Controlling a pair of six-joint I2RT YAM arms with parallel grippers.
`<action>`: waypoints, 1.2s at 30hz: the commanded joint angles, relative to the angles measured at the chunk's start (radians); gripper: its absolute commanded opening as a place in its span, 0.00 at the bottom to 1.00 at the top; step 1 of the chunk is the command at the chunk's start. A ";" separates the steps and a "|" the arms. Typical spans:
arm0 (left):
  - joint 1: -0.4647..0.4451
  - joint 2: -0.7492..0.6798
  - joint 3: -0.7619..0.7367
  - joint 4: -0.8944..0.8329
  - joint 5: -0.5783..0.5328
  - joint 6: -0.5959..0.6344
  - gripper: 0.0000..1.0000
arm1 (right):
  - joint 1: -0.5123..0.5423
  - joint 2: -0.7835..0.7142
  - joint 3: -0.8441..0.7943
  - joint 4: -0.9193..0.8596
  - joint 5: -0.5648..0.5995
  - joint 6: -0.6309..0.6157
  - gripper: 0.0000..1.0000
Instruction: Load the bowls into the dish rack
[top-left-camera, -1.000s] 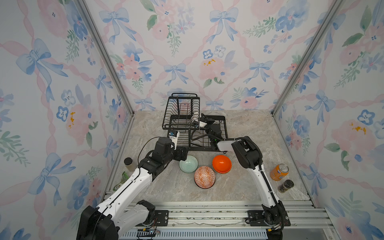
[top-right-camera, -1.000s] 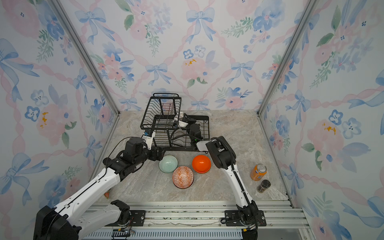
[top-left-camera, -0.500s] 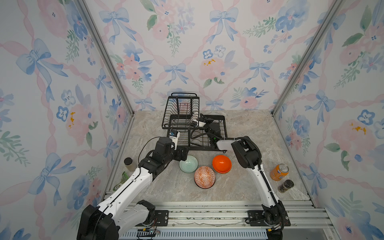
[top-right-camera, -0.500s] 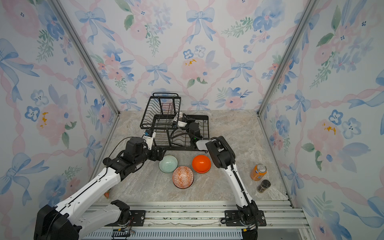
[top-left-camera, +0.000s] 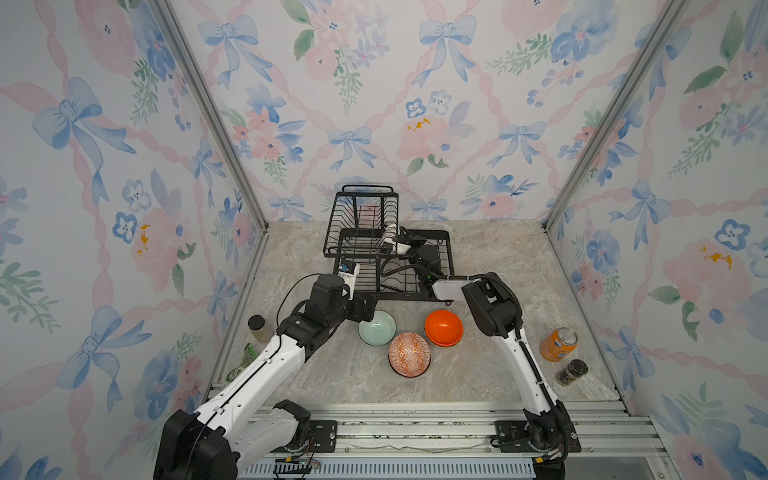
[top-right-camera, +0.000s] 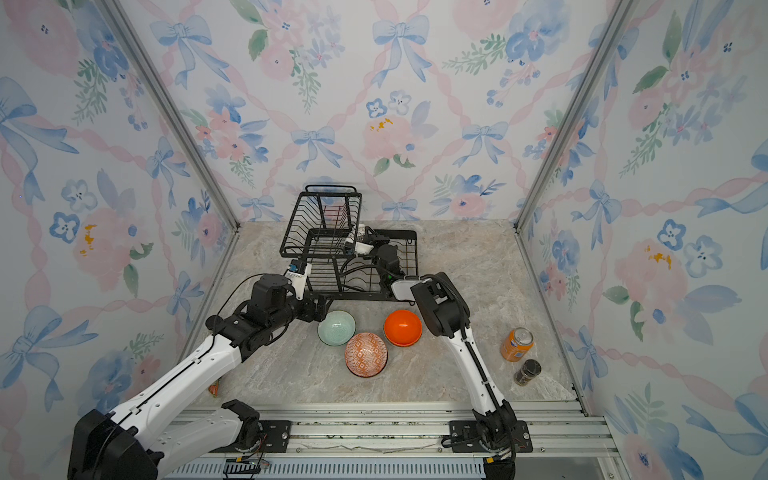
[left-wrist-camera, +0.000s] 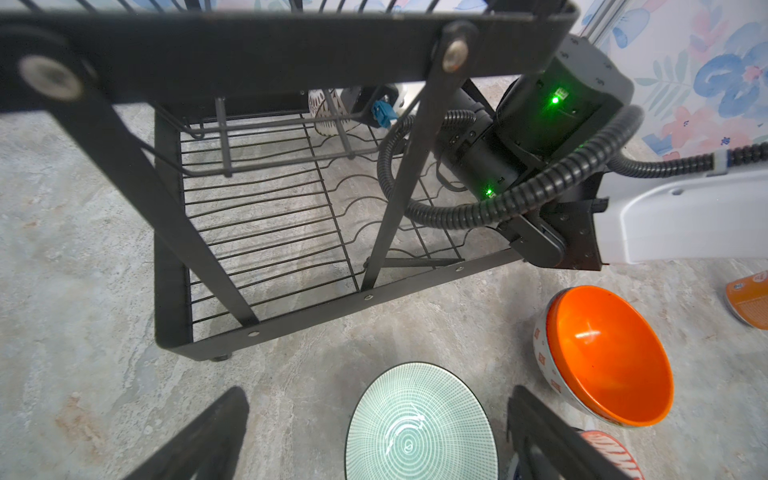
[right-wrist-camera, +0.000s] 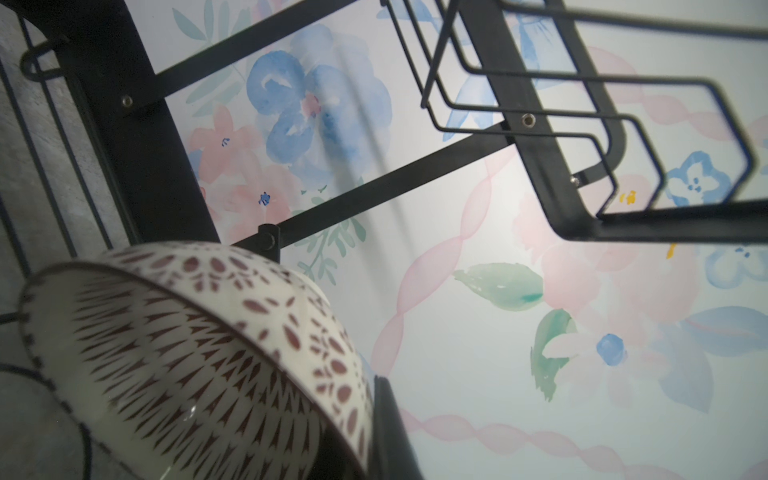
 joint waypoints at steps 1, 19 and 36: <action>0.007 -0.008 0.001 0.002 0.010 0.023 0.98 | -0.014 0.043 0.039 0.037 0.097 -0.038 0.00; 0.008 -0.011 0.002 0.002 0.018 0.020 0.98 | -0.014 0.065 0.050 0.148 0.154 -0.057 0.00; 0.006 0.001 0.005 0.003 0.024 0.022 0.98 | -0.031 0.073 0.046 0.044 0.097 -0.036 0.00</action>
